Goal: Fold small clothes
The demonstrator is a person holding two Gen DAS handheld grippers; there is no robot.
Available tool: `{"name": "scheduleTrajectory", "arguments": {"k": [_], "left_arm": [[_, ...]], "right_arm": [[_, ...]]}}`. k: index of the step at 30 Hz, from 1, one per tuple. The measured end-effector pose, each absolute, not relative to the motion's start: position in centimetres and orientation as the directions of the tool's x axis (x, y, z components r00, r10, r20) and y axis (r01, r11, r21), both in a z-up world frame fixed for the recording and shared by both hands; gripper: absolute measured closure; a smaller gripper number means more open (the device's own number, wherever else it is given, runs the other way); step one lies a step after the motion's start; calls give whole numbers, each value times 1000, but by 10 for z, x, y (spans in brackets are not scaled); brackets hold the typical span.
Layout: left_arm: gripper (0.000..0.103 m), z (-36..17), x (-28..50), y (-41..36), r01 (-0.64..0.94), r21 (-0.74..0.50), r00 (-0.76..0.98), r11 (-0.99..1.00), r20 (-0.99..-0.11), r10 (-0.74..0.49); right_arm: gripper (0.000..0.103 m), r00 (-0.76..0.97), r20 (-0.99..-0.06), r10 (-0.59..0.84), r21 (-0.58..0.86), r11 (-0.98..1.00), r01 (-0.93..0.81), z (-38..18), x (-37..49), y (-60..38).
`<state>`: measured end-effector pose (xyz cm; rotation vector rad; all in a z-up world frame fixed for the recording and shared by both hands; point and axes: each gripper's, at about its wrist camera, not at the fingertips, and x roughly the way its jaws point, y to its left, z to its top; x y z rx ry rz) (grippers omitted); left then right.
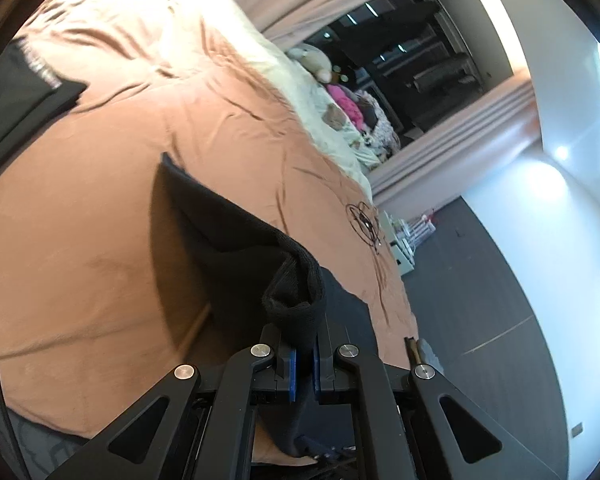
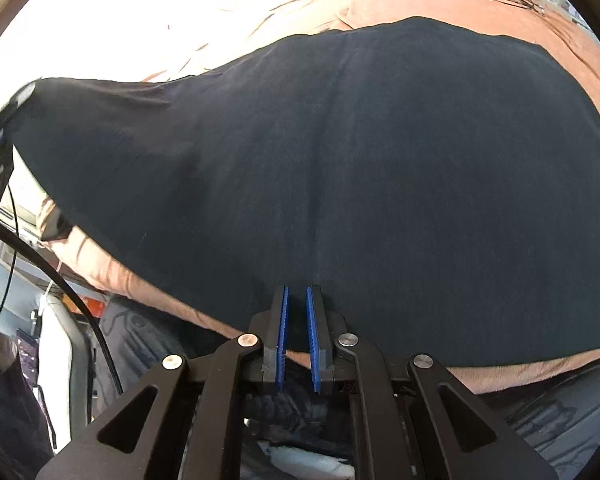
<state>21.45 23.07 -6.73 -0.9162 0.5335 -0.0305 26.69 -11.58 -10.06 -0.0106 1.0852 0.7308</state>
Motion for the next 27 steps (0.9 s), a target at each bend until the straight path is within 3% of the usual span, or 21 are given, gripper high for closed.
{"name": "scheduleTrajectory", "arguments": {"k": [4, 17, 27], "left_arm": [[98, -46, 235, 210, -169, -742, 861, 649, -431, -269], [98, 1, 308, 120, -35, -681, 805, 731, -453, -383], [98, -9, 364, 41, 53, -660, 711, 749, -502, -492]], "right_arm": [[103, 257, -784, 566, 363, 753, -549, -105, 265, -131], [103, 385, -654, 651, 427, 738, -523, -75, 256, -211], [103, 476, -590, 652, 492, 758, -428, -71, 253, -292]]}}
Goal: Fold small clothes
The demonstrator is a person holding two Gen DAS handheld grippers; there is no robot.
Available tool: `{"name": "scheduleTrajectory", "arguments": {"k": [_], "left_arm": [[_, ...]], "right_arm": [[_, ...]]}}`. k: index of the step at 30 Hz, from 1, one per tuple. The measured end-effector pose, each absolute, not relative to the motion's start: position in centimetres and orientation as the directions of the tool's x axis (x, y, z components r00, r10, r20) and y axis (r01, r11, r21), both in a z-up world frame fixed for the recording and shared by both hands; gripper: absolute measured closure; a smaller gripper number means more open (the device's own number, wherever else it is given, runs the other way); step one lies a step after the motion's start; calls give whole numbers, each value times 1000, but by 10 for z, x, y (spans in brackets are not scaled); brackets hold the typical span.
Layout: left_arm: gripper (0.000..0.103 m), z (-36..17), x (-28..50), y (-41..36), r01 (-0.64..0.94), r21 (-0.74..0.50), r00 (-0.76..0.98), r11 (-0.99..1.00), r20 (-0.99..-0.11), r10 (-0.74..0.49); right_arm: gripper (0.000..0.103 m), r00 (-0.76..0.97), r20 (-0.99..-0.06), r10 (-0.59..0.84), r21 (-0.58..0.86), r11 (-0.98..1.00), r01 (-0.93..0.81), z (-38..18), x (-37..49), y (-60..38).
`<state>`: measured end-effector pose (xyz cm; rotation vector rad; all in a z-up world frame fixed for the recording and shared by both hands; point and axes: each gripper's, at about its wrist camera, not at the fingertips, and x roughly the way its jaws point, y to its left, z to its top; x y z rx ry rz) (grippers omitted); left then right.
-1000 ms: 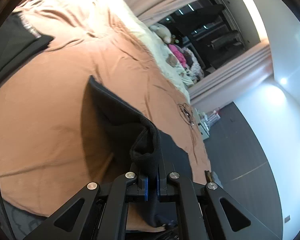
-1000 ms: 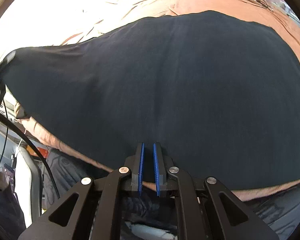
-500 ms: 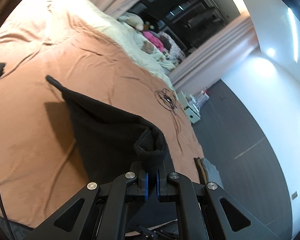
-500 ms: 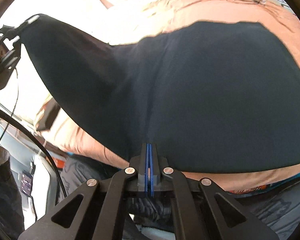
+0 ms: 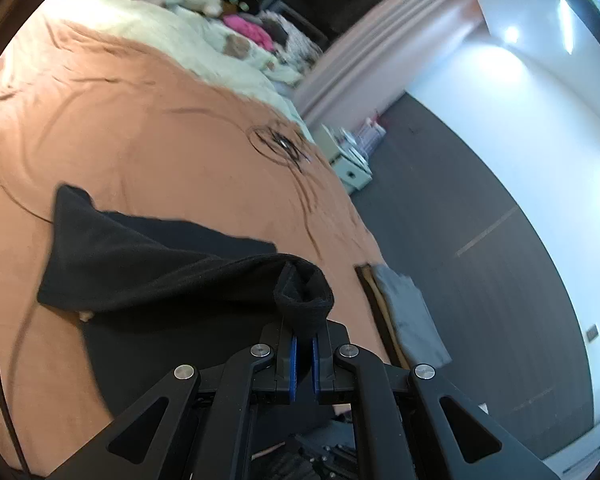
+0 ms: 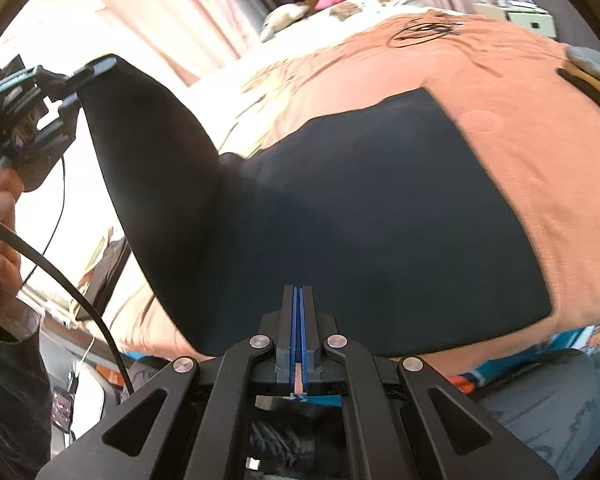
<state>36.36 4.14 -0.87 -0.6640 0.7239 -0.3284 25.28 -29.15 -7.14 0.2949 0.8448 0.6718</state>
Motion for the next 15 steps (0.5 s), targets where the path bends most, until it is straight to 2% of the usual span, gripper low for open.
{"name": "scheduleTrajectory", "arguments": {"k": [10, 11, 12, 13, 14, 15], "left_arm": [[96, -49, 400, -50, 149, -655, 554, 741, -565, -611], [86, -56, 403, -60, 145, -638, 526, 756, -597, -605], [69, -64, 408, -70, 140, -632, 491, 762, -624, -608], [62, -73, 410, -75, 147, -655, 457, 742, -620, -638], [48, -77, 410, -77, 153, -674, 446, 723, -606, -659], [39, -80, 409, -78, 159, -687, 440, 709, -594, -674]], "right_arm": [[103, 503, -595, 628, 532, 776, -340, -80, 241, -340], [103, 498, -601, 626, 532, 777, -335, -81, 240, -339], [103, 493, -608, 623, 534, 780, -327, -84, 239, -341], [103, 489, -614, 620, 536, 782, -318, -83, 240, -343], [103, 485, -619, 618, 539, 783, -309, -82, 240, -345], [103, 480, -624, 617, 543, 784, -301, -85, 237, -346]]}}
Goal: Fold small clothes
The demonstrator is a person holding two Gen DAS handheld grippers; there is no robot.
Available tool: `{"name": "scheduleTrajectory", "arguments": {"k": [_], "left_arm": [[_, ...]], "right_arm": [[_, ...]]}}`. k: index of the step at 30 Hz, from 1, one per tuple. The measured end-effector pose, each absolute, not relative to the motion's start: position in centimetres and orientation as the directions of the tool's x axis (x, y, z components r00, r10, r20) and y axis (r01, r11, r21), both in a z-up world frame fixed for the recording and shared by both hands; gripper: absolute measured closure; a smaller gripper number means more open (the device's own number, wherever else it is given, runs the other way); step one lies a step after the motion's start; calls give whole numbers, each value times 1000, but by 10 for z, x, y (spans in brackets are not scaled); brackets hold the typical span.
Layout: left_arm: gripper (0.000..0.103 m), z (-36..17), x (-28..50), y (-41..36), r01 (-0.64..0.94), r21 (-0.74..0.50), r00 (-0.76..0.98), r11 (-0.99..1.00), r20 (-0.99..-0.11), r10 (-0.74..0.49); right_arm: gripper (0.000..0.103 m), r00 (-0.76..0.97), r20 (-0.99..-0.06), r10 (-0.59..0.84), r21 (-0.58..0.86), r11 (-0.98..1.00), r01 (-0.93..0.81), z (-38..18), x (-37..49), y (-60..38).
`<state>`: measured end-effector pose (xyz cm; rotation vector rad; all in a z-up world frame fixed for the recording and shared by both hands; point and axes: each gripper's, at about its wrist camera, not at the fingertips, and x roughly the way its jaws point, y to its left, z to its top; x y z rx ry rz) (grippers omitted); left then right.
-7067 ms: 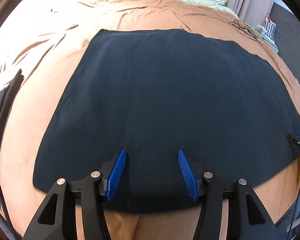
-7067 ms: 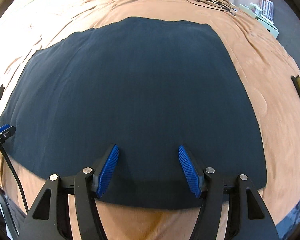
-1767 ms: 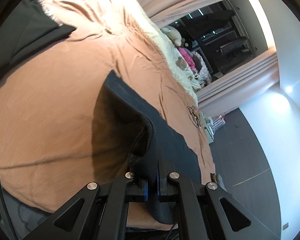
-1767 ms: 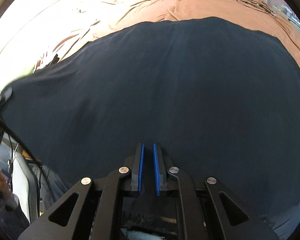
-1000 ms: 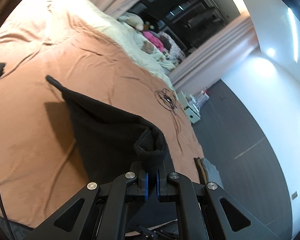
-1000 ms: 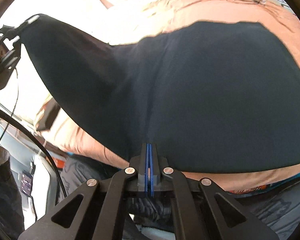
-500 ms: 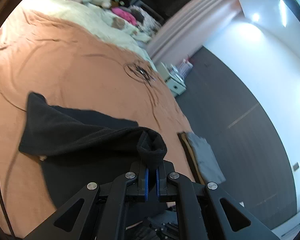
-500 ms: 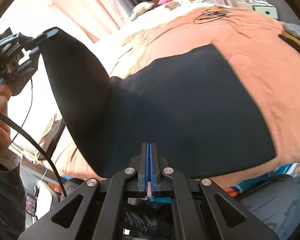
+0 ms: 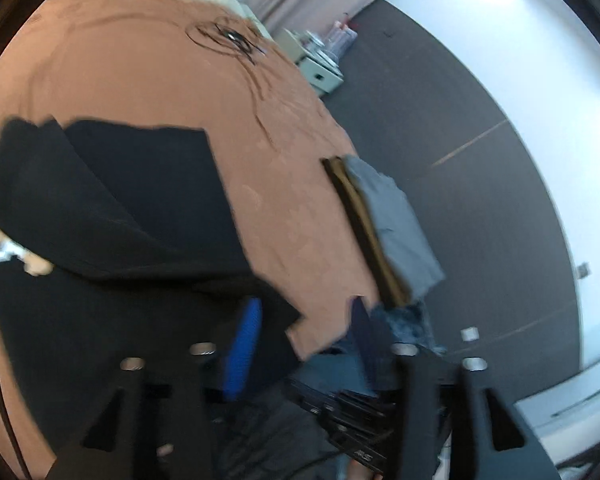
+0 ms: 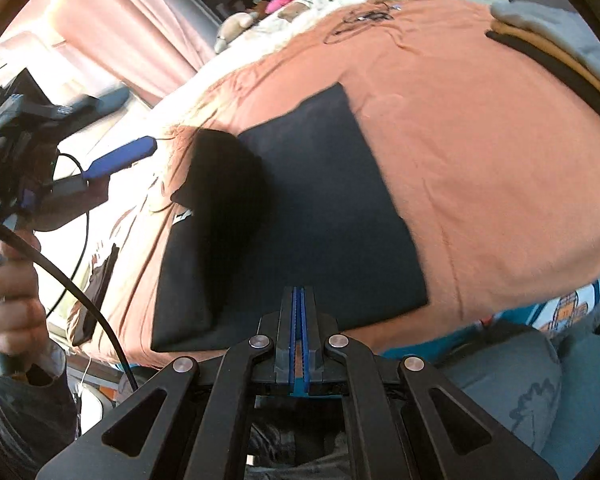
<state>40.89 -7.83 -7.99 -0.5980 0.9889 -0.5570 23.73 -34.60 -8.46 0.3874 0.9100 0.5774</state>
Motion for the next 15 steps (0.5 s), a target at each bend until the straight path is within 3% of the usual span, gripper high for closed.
{"name": "scheduleTrajectory", "arguments": {"k": [2, 15], "left_arm": [[34, -80, 405, -77, 169, -672, 451, 721, -597, -663], [34, -110, 357, 13, -13, -559, 539, 829, -703, -465]], "right_arm": [[103, 477, -629, 614, 541, 786, -298, -76, 239, -354], [103, 484, -683, 547, 431, 837, -337, -58, 278, -343]]}}
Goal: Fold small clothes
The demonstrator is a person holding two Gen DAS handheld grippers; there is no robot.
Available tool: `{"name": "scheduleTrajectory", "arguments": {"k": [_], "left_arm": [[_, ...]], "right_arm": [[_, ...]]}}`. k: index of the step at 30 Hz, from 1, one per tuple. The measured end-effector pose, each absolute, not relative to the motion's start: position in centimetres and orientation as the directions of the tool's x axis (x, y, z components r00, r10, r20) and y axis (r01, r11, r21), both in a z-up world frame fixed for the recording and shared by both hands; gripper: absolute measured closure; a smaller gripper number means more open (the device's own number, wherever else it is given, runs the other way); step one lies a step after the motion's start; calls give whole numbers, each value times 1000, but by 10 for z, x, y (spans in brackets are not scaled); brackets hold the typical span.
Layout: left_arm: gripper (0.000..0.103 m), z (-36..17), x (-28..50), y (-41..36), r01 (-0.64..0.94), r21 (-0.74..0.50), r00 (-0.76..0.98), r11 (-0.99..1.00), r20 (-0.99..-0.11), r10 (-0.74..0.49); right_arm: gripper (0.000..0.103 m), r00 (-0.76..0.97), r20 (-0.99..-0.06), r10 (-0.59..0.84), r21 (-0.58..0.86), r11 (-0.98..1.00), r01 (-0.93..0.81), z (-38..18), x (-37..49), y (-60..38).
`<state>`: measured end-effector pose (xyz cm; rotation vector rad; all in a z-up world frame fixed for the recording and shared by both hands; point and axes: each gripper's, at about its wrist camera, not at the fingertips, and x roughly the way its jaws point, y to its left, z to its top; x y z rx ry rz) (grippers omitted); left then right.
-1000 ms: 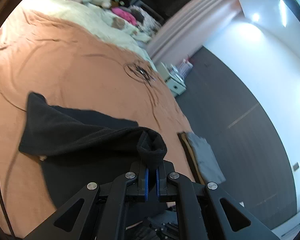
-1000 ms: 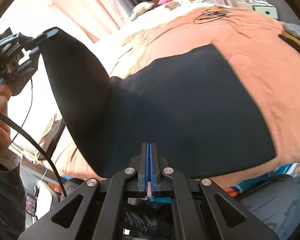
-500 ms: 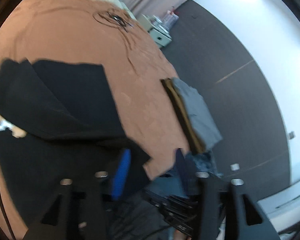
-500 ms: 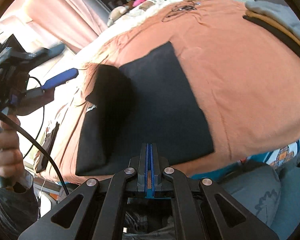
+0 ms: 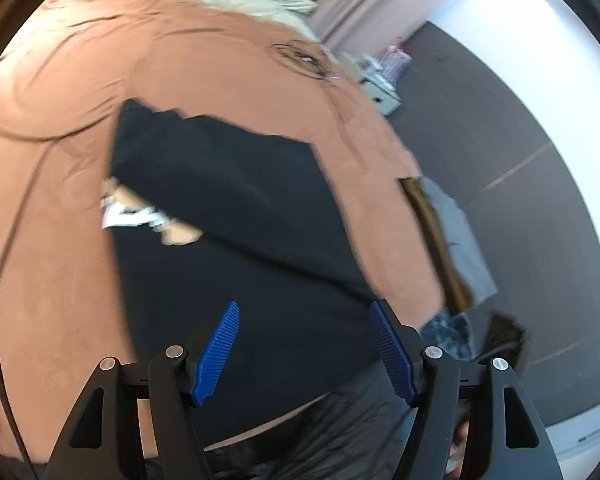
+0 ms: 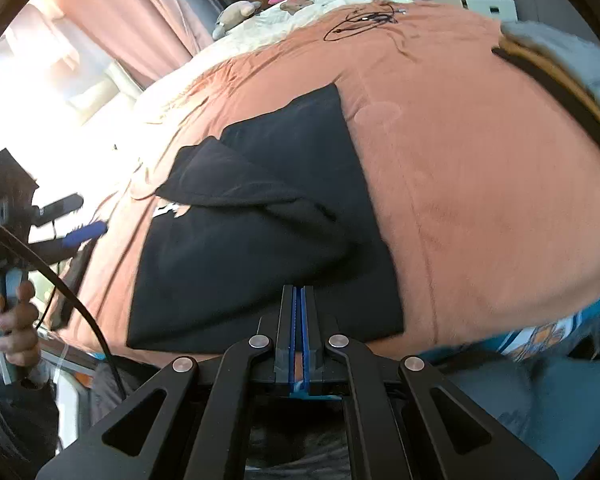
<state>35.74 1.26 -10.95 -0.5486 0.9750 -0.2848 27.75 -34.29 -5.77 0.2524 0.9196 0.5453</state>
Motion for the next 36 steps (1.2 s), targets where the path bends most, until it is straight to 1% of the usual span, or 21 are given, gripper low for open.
{"name": "scheduleTrajectory", "arguments": {"k": [3, 6, 7, 8, 9, 10, 11, 17, 18, 19, 21, 22, 25, 26, 28, 29, 31, 32, 33, 35, 36], "left_arm": [[34, -125, 344, 35, -73, -528, 539, 846, -735, -412], [34, -141, 333, 52, -122, -523, 533, 844, -751, -389], [34, -145, 331, 57, -137, -521, 532, 843, -756, -381], [34, -150, 327, 62, -152, -517, 528, 842, -763, -373], [34, -154, 324, 66, -162, -515, 524, 842, -768, -369], [34, -158, 321, 69, -170, -516, 523, 839, -769, -367], [34, -164, 319, 72, -178, -520, 522, 835, -770, -368], [34, -184, 310, 81, -200, -536, 515, 821, -770, -377], [34, -186, 310, 82, -203, -539, 514, 818, -769, -379], [34, -190, 311, 82, -207, -542, 511, 815, -770, -382], [34, -195, 312, 82, -212, -547, 504, 810, -771, -389], [34, -196, 313, 81, -211, -548, 502, 809, -771, -391], [34, -197, 316, 78, -200, -552, 502, 810, -768, -399], [34, -196, 317, 76, -196, -554, 502, 809, -766, -402], [38, -197, 320, 74, -187, -552, 498, 813, -767, -405], [41, -198, 321, 72, -184, -549, 493, 815, -769, -407], [46, -201, 324, 69, -184, -542, 478, 820, -778, -407], [49, -203, 325, 67, -184, -534, 471, 825, -784, -403], [50, -204, 326, 65, -184, -526, 466, 830, -790, -398], [52, -204, 327, 63, -185, -511, 463, 839, -799, -385], [54, -204, 327, 63, -185, -505, 461, 843, -802, -379]], "right_arm": [[103, 490, -704, 514, 371, 854, -364, -51, 287, -335], [102, 506, -722, 472, 294, 871, -393, -44, 296, -324], [98, 504, -727, 467, 281, 872, -402, -43, 297, -321], [73, 506, -737, 449, 252, 876, -411, -41, 300, -316], [39, 511, -740, 437, 231, 879, -418, -39, 301, -313], [32, 518, -736, 435, 214, 876, -432, -36, 301, -309], [32, 527, -729, 437, 195, 870, -452, -32, 300, -305], [32, 504, -753, 424, 82, 820, -567, -25, 308, -274], [34, 500, -758, 419, 64, 810, -583, -25, 311, -269], [38, 499, -762, 413, 46, 803, -595, -26, 316, -266], [54, 484, -783, 391, 7, 784, -621, -32, 326, -258], [56, 472, -794, 383, 0, 776, -630, -36, 331, -256], [58, 433, -828, 356, -28, 745, -666, -47, 346, -246], [61, 419, -838, 349, -32, 736, -677, -51, 351, -245], [64, 389, -858, 336, -26, 728, -686, -57, 362, -242], [65, 375, -863, 337, -20, 720, -694, -60, 365, -241], [71, 371, -864, 340, -18, 715, -699, -63, 370, -239], [81, 367, -862, 349, -9, 714, -700, -63, 372, -238], [89, 366, -857, 362, 3, 713, -701, -62, 374, -237], [96, 379, -844, 378, 11, 720, -694, -59, 373, -237], [97, 382, -840, 386, 22, 727, -686, -56, 374, -238]]}}
